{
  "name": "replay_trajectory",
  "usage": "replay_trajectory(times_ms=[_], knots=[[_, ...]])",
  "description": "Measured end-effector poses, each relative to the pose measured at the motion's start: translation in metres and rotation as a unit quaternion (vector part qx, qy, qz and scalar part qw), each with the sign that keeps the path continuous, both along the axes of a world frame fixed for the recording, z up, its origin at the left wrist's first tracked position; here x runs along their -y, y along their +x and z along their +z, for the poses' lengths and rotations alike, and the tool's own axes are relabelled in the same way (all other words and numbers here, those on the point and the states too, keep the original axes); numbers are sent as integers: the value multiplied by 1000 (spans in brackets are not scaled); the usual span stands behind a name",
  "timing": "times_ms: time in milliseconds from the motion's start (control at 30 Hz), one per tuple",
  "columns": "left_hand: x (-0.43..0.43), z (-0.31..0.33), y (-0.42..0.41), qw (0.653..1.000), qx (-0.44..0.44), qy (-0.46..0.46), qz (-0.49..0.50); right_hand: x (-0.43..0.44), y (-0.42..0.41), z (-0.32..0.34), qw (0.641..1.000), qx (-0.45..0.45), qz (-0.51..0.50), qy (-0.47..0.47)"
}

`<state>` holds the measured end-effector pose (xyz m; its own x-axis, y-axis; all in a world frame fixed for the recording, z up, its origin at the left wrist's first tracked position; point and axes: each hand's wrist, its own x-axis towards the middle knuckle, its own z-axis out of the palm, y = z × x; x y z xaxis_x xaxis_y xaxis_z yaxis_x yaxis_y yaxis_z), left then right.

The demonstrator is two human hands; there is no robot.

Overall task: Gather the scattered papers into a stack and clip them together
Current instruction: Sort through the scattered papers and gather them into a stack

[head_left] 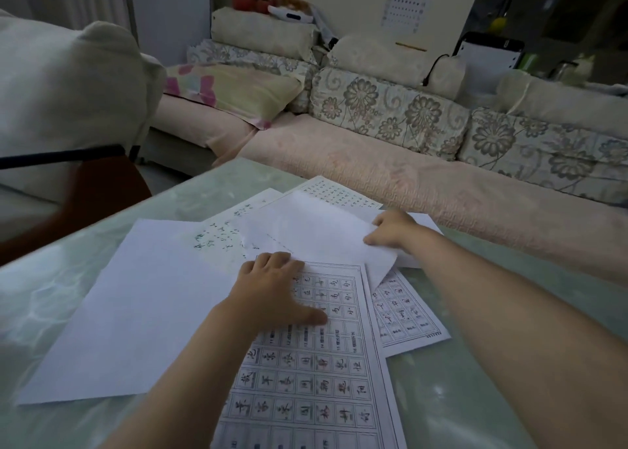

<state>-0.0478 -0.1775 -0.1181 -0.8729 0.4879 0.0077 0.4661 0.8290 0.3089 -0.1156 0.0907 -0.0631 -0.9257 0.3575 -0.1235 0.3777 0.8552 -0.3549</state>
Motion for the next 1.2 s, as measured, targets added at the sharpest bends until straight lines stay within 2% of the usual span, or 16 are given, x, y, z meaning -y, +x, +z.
replay_trajectory(times_ms=[67, 200, 300, 333, 400, 467, 567, 633, 700, 733, 833, 900, 1000, 1067, 1133, 1200], knots=[[-1, -1, 1, 1000, 4, -2, 6, 5, 8, 8, 995, -100, -4, -6], [-6, 5, 12, 999, -16, 8, 33, 31, 44, 34, 950, -282, 26, 129], [-11, 21, 20, 980, 19, 183, 81, 58, 76, 41, 916, -314, 102, 228], [-11, 30, 23, 951, 70, 280, 112, 67, 86, 39, 907, -312, 132, 251], [-8, 53, 30, 848, 184, 472, 158, 87, 109, 33, 890, -289, 188, 298], [-2, 67, 39, 744, 276, 578, 189, 110, 135, 31, 882, -251, 242, 316], [12, 66, 51, 704, 318, 589, 239, 135, 170, 28, 890, -198, 316, 261], [24, 59, 59, 712, 305, 570, 276, 143, 187, 31, 923, -125, 328, 158], [37, 57, 67, 748, 273, 528, 294, 142, 194, 34, 958, -32, 285, 5], [43, 59, 71, 768, 263, 505, 293, 137, 194, 32, 966, -26, 252, -50], [53, 60, 71, 806, 281, 421, 306, 114, 183, 21, 989, -48, 131, -44], [56, 59, 72, 839, 275, 341, 324, 105, 184, 12, 997, 13, 70, -17], [62, 50, 77, 940, 165, 103, 279, 105, 191, -2, 996, 75, 33, -22], [63, 49, 83, 958, 121, 6, 260, 111, 191, -11, 996, 83, 13, 1], [61, 49, 85, 956, 121, -11, 268, 119, 189, -14, 998, 57, -28, -23], [56, 53, 85, 945, 165, 73, 274, 123, 184, -12, 982, 8, -89, -166]])
